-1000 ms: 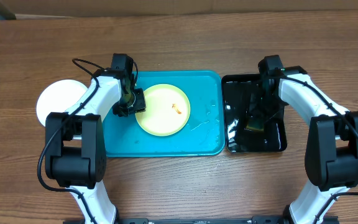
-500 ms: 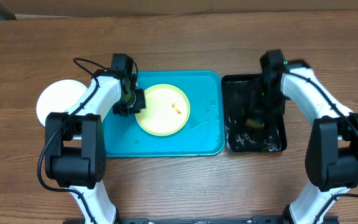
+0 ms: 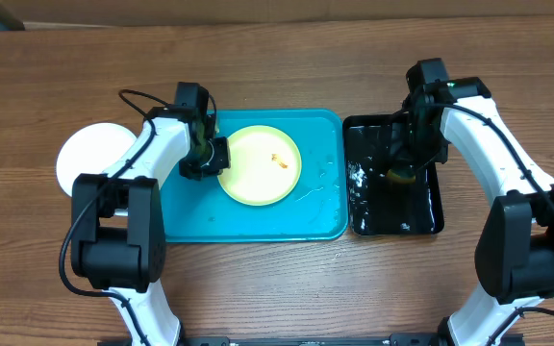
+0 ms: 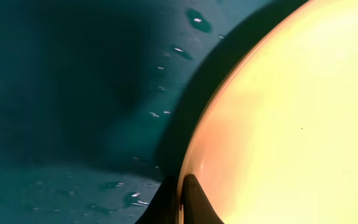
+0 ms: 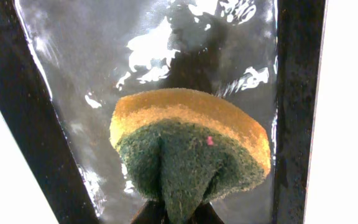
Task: Clean dirty plates on tray and stack at the side
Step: 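Lift the sponge and move it toward the yellow plate, then scrub the yellow plate with the sponge in the right gripper, then return the sponge to the black tray and raise the right arm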
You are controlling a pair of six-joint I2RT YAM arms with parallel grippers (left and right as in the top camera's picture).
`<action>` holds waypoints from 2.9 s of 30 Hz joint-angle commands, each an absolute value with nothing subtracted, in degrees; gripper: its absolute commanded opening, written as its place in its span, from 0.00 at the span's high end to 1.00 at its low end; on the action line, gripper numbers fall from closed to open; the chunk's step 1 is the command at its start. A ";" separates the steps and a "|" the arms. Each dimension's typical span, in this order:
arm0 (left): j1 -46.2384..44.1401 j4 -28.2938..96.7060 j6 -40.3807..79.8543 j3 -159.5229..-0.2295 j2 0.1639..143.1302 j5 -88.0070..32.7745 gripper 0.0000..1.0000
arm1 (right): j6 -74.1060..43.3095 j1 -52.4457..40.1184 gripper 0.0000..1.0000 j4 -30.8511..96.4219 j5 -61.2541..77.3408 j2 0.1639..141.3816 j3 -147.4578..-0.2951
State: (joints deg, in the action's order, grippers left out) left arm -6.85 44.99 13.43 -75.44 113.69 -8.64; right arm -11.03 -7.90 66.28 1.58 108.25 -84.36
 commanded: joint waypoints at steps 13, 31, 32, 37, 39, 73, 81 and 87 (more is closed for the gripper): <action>-9.80 44.91 11.75 -75.02 115.07 -9.02 0.96 | -7.88 -13.69 0.96 68.51 -2.22 106.94 -89.47; -9.80 44.75 11.75 -75.02 115.07 -9.02 0.96 | -5.52 -38.70 0.96 43.79 -15.53 113.80 -90.06; -9.80 44.75 11.77 -75.02 115.07 -9.02 0.96 | -4.36 -39.11 0.96 43.20 -16.21 115.20 -90.06; -9.80 44.75 11.75 -75.02 115.07 -9.02 0.96 | -4.01 -39.31 0.96 42.92 -17.10 120.05 -90.06; -9.80 44.75 11.75 -75.02 115.07 -9.04 0.95 | -4.01 -39.24 0.96 42.83 -17.08 121.56 -90.06; -9.80 44.80 11.75 -75.02 115.07 -9.04 0.92 | -7.22 -38.52 0.96 42.19 24.21 128.92 -90.76; -9.78 44.95 11.73 -75.02 115.07 -9.02 0.92 | -7.25 -30.13 0.96 46.15 33.32 123.83 -102.41; -9.78 44.93 11.75 -75.02 115.07 -9.04 0.90 | -6.98 -21.04 0.96 58.26 28.53 119.15 -106.65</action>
State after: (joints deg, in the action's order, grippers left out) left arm -9.41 44.84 13.08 -75.42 113.82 -9.39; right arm -7.18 -25.15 54.83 30.04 124.60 -104.79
